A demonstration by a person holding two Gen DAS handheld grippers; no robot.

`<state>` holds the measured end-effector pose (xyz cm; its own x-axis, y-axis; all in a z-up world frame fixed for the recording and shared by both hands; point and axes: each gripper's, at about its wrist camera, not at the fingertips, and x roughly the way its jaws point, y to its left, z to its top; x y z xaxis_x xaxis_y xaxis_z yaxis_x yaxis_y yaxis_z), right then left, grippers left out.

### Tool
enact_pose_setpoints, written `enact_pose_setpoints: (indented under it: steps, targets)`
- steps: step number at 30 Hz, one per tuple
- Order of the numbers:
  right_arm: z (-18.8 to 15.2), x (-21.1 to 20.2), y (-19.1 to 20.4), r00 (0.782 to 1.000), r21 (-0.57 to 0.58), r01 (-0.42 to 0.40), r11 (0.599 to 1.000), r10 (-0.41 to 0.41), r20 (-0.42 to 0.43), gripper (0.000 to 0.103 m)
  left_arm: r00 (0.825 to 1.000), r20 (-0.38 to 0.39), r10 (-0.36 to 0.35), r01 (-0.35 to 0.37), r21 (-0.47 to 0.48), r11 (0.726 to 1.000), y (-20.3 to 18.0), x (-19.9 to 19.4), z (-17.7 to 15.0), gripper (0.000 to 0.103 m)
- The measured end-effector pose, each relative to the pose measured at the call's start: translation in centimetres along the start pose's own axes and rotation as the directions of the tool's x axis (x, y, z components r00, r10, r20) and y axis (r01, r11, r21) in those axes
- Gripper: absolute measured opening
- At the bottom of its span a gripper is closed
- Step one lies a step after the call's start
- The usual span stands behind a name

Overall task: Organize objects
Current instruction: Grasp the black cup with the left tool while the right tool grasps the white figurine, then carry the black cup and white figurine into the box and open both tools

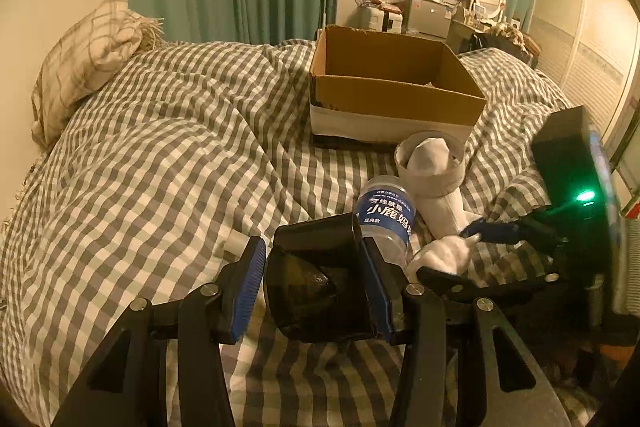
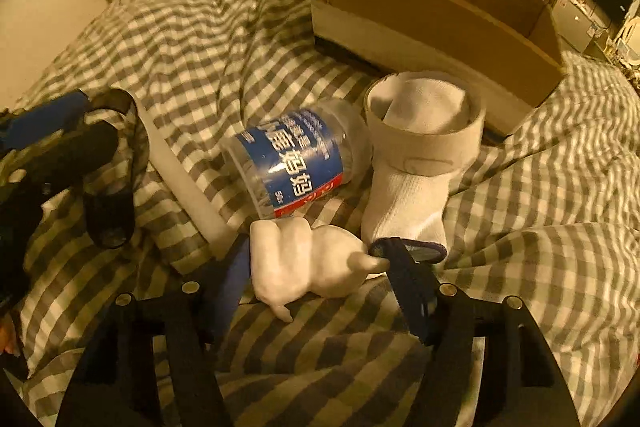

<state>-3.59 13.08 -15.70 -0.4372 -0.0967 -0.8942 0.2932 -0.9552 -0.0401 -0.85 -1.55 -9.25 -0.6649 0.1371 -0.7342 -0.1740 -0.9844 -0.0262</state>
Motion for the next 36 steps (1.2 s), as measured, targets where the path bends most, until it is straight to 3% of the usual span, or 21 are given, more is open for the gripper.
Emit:
enact_pose_setpoints:
  steps: [10, 17, 21, 27, 36]
  targets:
    - [0.6, -8.0, -0.3, 0.974, 0.025, 0.033, 0.999, -0.038, 0.222, 0.066, 0.999, 0.054, -0.006, 0.005, 0.02, 1.0, -0.6, -2.8, 1.9, 0.049]
    - [2.9, -13.3, -2.6, 0.94, 0.037, 0.042, 0.998, -0.052, 0.337, 0.066, 0.991, 0.128, -0.045, 0.037, 0.064, 0.997, -1.9, -4.4, 7.6, 0.049]
    - [5.8, -16.1, -4.3, 0.911, 0.035, 0.095, 0.995, -0.101, 0.4, 0.066, 0.982, 0.183, -0.046, 0.026, 0.114, 0.993, -3.4, -4.5, 11.7, 0.049]
    - [10.9, -17.7, -7.6, 0.88, 0.052, 0.153, 0.987, -0.16, 0.448, 0.066, 0.974, 0.22, -0.049, 0.016, 0.149, 0.989, -4.9, -2.3, 17.6, 0.049]
    - [17.4, -14.8, -12.8, 0.882, 0.092, 0.17, 0.981, -0.193, 0.431, 0.066, 0.981, 0.186, -0.056, 0.029, 0.148, 0.989, -5.4, 4.6, 23.0, 0.049]
